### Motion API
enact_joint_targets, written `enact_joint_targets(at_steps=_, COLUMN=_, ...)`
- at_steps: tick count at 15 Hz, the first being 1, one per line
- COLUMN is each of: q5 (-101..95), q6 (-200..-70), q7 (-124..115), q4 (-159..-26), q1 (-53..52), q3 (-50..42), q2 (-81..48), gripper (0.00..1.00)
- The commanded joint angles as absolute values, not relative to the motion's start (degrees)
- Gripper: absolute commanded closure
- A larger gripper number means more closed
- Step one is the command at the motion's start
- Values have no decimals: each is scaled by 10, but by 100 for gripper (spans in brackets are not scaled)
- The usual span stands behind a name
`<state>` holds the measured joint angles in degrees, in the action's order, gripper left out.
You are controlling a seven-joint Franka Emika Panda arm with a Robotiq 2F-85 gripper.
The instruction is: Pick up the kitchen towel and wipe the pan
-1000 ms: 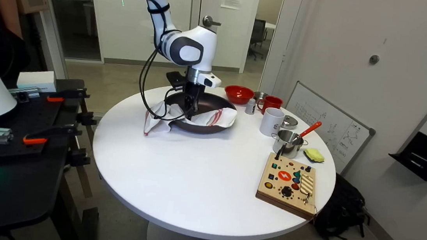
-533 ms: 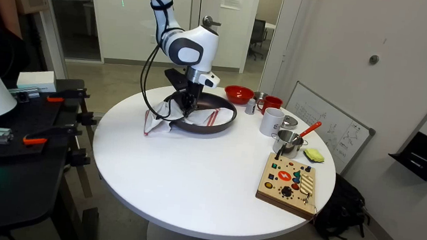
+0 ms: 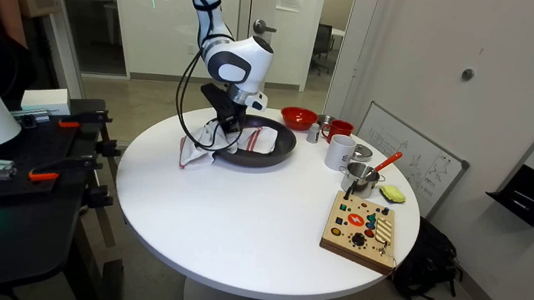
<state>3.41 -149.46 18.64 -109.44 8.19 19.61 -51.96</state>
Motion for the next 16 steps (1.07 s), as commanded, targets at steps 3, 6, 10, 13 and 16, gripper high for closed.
enact_joint_targets(at_steps=3, q5=59, q6=-1481, q7=307, q4=-1054, q1=121, q3=254, q2=-578, gripper=95)
enact_joint_targets(at_steps=6, q5=63, q6=-1493, q7=372, q4=-1043, q1=150, q3=292, q2=-604, gripper=96)
enact_joint_targets(at_steps=10, q5=75, q6=-1488, q7=439, q4=-1022, q1=177, q3=323, q2=-638, gripper=96)
enact_joint_targets(at_steps=13, q5=70, q6=-1526, q7=442, q4=-1011, q1=158, q3=307, q2=-651, gripper=96)
enact_joint_targets(at_steps=16, q5=58, q6=-1552, q7=429, q4=-1000, q1=135, q3=291, q2=-654, gripper=97)
